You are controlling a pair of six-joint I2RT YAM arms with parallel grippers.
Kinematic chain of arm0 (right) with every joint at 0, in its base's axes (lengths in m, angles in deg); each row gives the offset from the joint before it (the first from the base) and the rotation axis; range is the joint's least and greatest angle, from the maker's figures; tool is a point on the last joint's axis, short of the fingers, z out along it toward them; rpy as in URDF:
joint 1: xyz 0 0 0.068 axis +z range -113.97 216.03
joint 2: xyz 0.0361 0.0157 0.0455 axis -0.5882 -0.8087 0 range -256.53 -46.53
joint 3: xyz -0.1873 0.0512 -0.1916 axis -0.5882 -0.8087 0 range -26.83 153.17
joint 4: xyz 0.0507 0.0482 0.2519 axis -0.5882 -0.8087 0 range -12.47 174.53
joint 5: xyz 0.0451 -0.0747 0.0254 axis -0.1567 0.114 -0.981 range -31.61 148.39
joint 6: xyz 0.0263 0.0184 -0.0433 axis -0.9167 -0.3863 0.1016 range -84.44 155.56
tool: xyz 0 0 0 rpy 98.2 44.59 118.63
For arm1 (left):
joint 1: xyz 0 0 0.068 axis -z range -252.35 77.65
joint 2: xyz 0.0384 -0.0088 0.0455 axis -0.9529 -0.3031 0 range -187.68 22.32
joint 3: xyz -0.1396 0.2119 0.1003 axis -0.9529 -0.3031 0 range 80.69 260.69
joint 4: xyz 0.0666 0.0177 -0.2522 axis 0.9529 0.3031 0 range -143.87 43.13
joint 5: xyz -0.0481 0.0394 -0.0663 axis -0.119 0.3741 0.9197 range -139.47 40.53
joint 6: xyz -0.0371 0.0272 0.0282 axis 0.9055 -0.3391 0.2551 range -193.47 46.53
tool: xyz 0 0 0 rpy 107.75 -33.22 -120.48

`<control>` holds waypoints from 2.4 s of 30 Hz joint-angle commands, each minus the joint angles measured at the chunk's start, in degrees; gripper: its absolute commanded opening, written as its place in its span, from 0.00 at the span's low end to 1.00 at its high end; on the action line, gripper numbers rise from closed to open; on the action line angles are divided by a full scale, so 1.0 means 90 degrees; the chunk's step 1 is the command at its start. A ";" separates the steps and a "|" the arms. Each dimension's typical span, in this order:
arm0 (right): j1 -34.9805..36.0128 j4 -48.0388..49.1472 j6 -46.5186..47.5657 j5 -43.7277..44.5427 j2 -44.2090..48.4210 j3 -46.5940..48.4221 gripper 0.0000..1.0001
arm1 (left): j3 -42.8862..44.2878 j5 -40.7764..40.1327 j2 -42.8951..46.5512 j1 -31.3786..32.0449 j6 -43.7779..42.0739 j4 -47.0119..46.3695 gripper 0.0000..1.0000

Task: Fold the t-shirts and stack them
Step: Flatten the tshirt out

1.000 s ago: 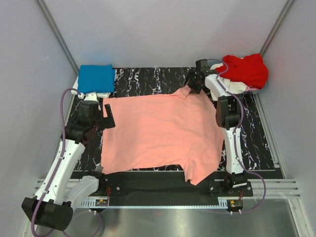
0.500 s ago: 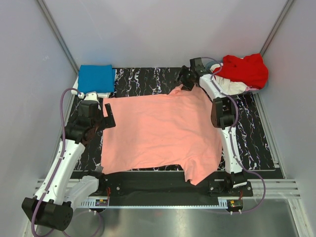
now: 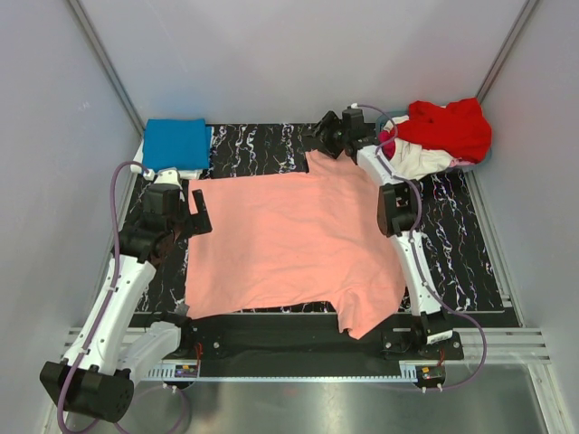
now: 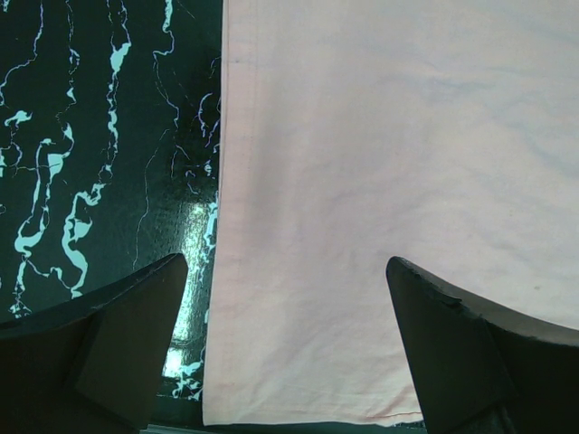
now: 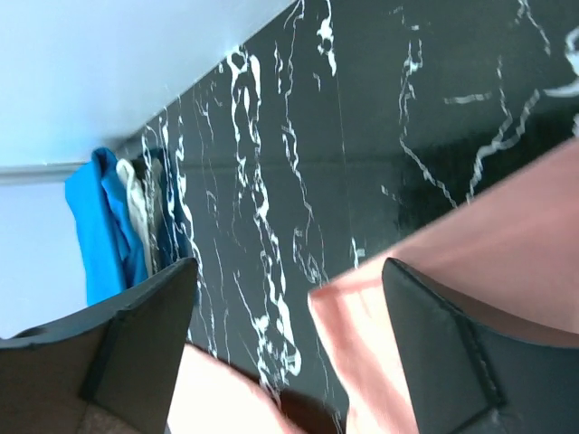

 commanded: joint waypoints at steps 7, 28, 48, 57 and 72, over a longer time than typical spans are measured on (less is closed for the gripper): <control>-0.0195 -0.0399 0.1518 0.0642 0.3787 -0.2527 1.00 | -0.0003 0.0089 -0.0248 0.0015 -0.0039 -0.0260 0.99; -0.0127 -0.3184 0.2964 0.2333 0.5102 -0.5524 1.00 | 0.1274 0.0509 -0.5081 0.0015 0.1504 -0.1305 0.98; -0.0429 -0.5196 0.3043 0.2881 0.1037 -0.0474 1.00 | 0.4986 0.0187 -0.8286 -0.0248 0.0967 -0.0378 0.97; -0.0488 -0.4494 0.3023 0.1554 0.2079 -0.0760 1.00 | 0.4318 -0.0066 -0.6437 -0.0219 0.0957 0.0208 0.95; -0.0040 -0.3216 0.2194 0.0255 0.6815 -0.5863 1.00 | -0.2286 0.0509 -0.0573 -0.0190 0.3905 -0.0113 0.90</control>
